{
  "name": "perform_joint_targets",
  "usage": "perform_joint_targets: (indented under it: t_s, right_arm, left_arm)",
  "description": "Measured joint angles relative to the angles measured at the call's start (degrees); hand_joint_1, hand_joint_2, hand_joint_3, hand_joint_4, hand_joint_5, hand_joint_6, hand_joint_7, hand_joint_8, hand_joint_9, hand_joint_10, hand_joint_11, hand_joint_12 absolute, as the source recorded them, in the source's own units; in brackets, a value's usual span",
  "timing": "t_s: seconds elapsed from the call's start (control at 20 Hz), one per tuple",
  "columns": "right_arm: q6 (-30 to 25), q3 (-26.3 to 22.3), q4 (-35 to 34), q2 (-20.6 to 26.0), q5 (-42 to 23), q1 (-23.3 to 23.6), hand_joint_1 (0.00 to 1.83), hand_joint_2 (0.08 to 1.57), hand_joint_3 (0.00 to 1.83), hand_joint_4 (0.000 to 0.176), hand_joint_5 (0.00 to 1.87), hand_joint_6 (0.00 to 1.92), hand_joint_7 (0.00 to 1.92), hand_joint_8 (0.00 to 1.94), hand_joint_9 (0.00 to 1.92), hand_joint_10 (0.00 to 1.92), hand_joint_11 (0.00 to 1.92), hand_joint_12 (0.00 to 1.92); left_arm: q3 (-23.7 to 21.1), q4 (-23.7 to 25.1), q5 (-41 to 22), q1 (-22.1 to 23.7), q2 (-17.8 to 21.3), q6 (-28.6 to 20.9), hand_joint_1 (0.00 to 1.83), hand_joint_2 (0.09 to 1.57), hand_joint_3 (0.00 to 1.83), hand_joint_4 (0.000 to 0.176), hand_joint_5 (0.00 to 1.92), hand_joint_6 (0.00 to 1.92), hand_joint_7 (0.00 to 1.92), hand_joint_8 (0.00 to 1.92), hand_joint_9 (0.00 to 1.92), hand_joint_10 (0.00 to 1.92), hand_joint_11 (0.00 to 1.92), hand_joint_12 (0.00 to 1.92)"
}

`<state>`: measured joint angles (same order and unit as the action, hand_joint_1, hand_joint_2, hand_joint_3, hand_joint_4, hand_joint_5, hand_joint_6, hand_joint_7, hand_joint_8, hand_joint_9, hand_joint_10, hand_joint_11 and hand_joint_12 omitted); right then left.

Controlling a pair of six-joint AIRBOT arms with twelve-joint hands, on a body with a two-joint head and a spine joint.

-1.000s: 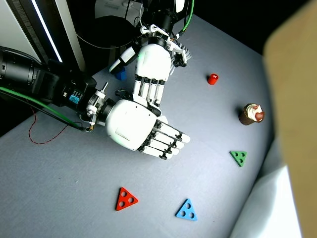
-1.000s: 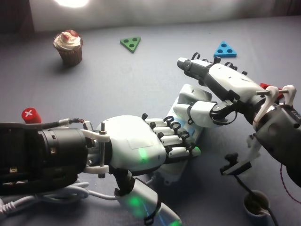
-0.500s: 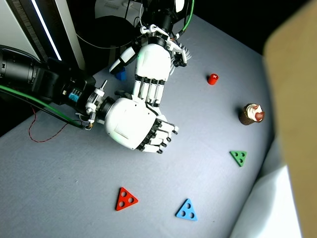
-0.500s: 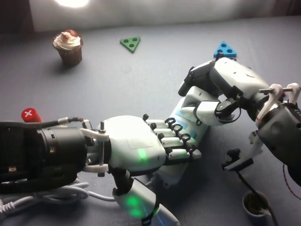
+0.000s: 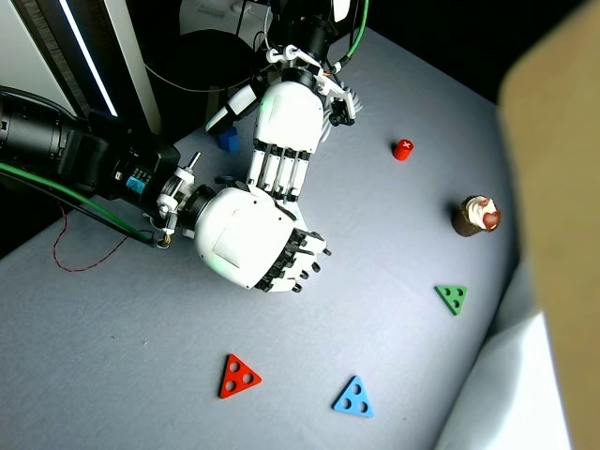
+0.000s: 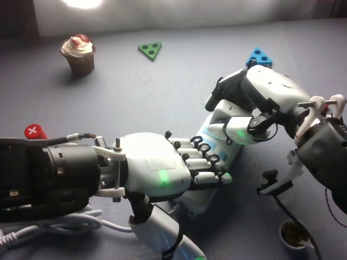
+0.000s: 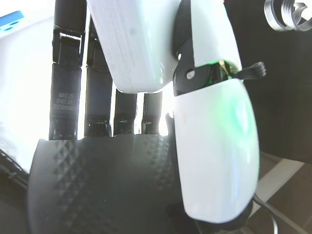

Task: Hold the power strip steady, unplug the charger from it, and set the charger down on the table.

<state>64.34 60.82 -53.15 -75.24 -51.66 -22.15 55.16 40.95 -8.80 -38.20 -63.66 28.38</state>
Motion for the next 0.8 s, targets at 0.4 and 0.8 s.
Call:
perform_joint_targets:
  t_s: [0.4,0.8]
  right_arm:
    - [-0.6,-0.6,3.6,1.0,2.1,4.0,1.39,1.05,0.0,0.0,0.98,0.86,1.15,0.64,1.11,0.93,1.03,0.68]
    - [0.2,-5.6,3.3,8.7,4.0,7.3,1.4,1.05,0.0,0.0,1.0,0.84,1.18,0.58,1.12,0.92,1.06,0.64]
  left_arm:
    - [0.0,0.0,0.5,0.0,0.0,0.0,0.0,0.93,0.0,0.0,0.01,0.0,0.04,0.0,0.03,0.0,0.03,0.03]
    - [-0.1,0.0,0.8,0.2,0.0,0.0,0.0,0.93,0.0,0.0,0.01,0.0,0.04,0.0,0.03,0.0,0.03,0.03]
